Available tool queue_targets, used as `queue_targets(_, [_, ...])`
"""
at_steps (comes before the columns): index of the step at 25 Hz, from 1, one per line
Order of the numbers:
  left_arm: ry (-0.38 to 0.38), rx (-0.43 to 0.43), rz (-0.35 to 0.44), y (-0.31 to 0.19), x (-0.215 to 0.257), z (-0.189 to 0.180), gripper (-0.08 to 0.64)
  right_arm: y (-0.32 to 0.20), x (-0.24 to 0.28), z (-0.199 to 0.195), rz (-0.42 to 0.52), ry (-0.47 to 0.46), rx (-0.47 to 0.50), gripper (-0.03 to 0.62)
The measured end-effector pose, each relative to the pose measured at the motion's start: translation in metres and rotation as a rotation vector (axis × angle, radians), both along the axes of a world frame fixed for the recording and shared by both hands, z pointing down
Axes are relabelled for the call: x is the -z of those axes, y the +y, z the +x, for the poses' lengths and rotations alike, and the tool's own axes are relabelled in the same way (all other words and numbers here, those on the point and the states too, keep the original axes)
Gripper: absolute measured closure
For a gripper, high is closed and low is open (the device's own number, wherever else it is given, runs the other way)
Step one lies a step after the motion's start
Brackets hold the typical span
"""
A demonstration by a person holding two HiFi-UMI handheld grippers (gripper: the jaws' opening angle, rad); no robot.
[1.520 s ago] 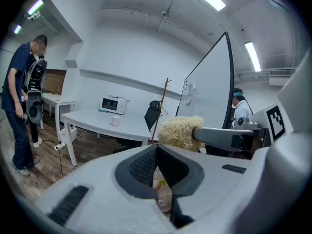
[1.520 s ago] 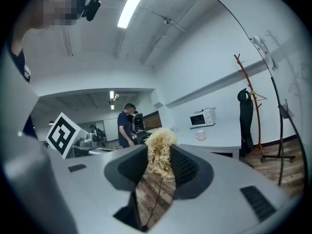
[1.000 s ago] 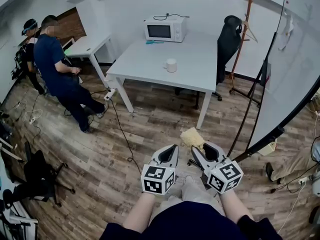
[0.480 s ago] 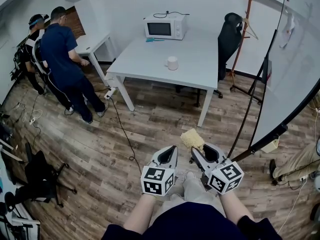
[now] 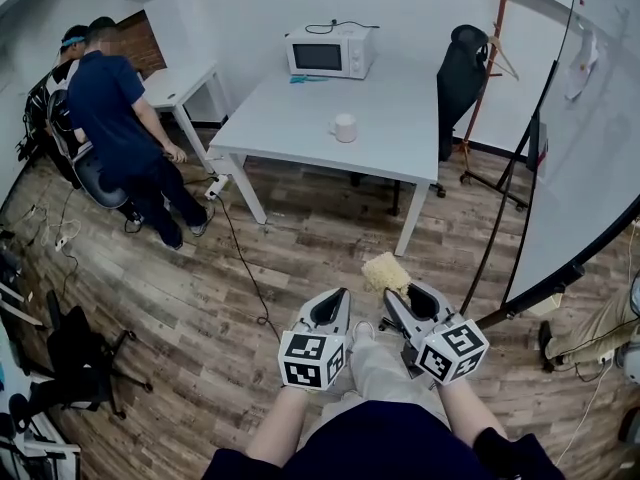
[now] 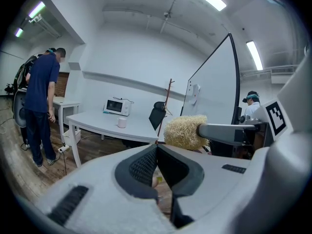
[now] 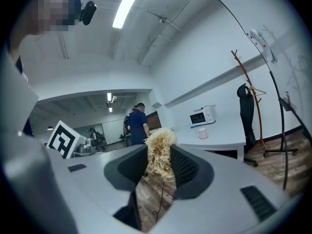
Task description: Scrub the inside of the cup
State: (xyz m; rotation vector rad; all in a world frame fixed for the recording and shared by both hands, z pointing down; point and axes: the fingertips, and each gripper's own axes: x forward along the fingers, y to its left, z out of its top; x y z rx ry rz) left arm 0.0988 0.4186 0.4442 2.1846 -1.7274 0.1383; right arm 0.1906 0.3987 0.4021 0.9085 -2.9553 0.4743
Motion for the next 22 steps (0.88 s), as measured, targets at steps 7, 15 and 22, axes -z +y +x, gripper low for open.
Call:
queue_targets(7, [-0.011,0.026,-0.009,-0.038,-0.006,-0.031,0.543,-0.047,-0.001,-0.024,0.002,-0.016,-0.008,0.442])
queue_targets(15, [-0.011,0.049,-0.017,-0.107,-0.002,-0.054,0.541,-0.122,0.002,-0.043,-0.011,-0.016,0.000,0.440])
queue_targets(22, [-0.015,0.062,-0.014,-0.178,0.003,-0.076,0.541,-0.193,0.010,-0.061,0.005,-0.014,0.019,0.440])
